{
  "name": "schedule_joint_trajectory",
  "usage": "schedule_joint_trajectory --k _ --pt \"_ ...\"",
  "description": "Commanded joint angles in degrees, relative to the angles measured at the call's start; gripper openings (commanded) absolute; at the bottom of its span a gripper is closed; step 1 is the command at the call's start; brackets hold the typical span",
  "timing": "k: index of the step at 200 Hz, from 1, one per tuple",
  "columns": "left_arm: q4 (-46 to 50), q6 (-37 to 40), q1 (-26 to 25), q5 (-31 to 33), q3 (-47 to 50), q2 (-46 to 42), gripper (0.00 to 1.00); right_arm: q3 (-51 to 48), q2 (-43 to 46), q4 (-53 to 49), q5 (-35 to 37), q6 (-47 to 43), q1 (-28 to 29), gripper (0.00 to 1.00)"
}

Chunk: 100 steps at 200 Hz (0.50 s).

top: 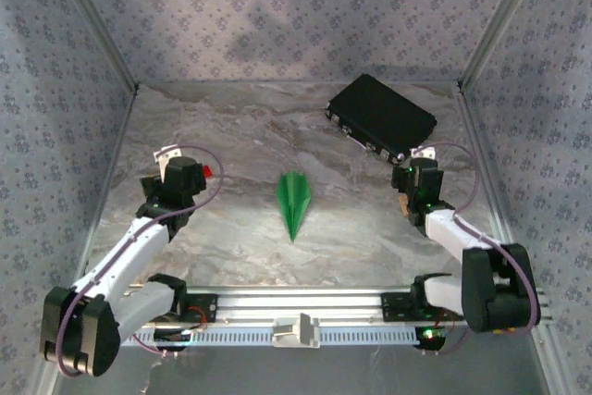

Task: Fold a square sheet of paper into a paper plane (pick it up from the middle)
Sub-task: Reset both arms

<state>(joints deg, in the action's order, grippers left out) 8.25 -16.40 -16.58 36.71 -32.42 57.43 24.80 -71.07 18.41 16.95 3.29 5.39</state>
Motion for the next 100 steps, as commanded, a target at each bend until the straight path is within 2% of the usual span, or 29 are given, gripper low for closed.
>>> schedule_joint_trajectory --k 1,21,34,48,71,76,88,90,92,100 --pt "-7.2 4.0 1.5 -0.5 0.7 3.0 1.00 -1.7 -4.7 14.5 -7.5 -4.1 -1.3 0.80" --pt "-11.4 6.6 1.9 -1.9 1.2 6.8 1.00 -1.3 -6.8 16.6 -10.7 -8.4 -1.4 0.80" --pt "-14.1 7.9 2.0 -1.8 1.6 8.6 1.00 -3.7 -7.2 22.7 -11.8 -10.4 -1.9 0.80" --pt "-18.9 9.5 2.3 -2.8 3.0 10.2 1.00 -6.1 -8.9 28.2 -14.3 -8.4 -4.2 0.81" --pt "-26.4 10.8 3.7 -6.9 5.4 12.9 1.00 -8.0 -15.8 38.1 -17.4 -9.2 -4.9 0.82" --pt "-28.1 11.7 3.7 -7.6 5.9 13.5 1.00 -7.5 -16.3 38.1 -16.0 -9.1 -4.7 0.88" --pt "-34.4 14.2 4.0 -9.4 7.7 15.5 1.00 -4.5 -15.3 30.3 -11.9 -7.2 -4.6 0.91" --pt "-35.7 14.4 4.0 -9.5 8.1 15.9 1.00 -3.8 -15.6 29.6 -11.6 -6.8 -4.8 0.97" --pt "-36.6 14.5 3.9 -9.5 8.5 16.3 1.00 -3.4 -16.0 29.4 -11.5 -6.5 -5.0 0.98" --pt "-41.6 14.6 4.5 -10.1 9.6 17.8 1.00 -2.5 -16.6 28.7 -12.2 -5.0 -6.1 0.99"
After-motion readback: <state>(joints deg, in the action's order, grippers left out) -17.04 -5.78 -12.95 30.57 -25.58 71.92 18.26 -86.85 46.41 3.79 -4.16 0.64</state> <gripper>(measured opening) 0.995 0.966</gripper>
